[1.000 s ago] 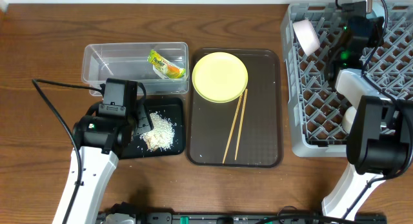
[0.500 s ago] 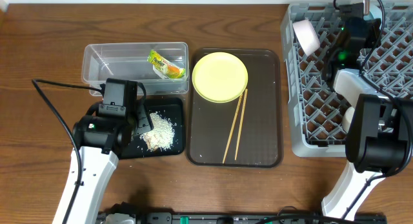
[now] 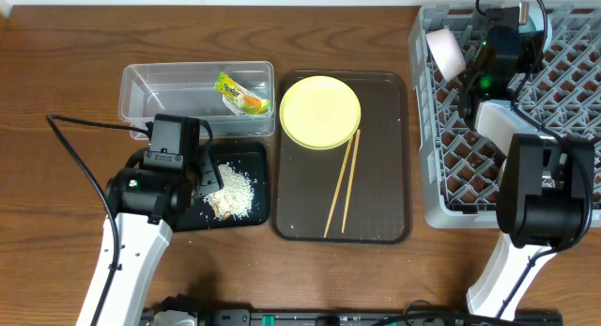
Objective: Sort waste into correct bins and load items into the dishwasher rack
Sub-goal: 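Lower the blue bowl into the rack's back row and open right gripper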
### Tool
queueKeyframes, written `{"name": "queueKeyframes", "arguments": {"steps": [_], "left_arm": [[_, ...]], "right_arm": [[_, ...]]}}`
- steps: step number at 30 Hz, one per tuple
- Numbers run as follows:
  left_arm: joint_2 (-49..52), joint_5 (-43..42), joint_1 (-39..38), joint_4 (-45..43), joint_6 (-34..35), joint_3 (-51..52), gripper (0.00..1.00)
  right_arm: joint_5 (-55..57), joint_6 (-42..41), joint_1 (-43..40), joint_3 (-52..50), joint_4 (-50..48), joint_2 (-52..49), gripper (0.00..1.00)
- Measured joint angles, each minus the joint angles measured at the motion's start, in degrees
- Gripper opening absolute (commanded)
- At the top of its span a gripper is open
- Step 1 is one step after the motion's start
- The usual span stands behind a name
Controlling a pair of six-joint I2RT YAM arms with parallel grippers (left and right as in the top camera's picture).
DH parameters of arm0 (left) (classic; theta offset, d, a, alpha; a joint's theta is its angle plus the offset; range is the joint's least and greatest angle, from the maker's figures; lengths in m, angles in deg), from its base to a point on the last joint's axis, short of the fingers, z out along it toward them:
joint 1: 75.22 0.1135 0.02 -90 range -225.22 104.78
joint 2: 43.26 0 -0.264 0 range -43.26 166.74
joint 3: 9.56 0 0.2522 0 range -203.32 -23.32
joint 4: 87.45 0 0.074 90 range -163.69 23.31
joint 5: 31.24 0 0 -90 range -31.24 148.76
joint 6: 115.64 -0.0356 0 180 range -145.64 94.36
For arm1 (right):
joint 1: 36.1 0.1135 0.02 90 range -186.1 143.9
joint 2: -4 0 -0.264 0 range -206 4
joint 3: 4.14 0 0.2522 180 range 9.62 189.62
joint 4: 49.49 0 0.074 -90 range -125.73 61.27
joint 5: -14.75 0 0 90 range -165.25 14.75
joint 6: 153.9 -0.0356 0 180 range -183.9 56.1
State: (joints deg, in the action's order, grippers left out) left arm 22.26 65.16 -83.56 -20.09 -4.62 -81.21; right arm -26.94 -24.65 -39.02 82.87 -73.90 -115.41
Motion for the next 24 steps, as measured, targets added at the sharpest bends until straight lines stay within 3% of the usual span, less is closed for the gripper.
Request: {"name": "queueKeyframes", "arguments": {"steps": [8,16,24], "left_arm": [[0.0,0.0,0.0,0.2,0.0,0.0,0.67],[0.0,0.0,0.0,0.2,0.0,0.0,0.68],[0.0,0.0,0.0,0.2,0.0,0.0,0.68]], "right_arm": [[0.1,2.5,0.0,0.0,-9.2,-1.4,0.01],[0.1,3.2,0.0,0.0,-4.5,-1.6,0.01],[-0.3,-1.0,0.1,0.0,-1.6,-1.7,0.01]]}}
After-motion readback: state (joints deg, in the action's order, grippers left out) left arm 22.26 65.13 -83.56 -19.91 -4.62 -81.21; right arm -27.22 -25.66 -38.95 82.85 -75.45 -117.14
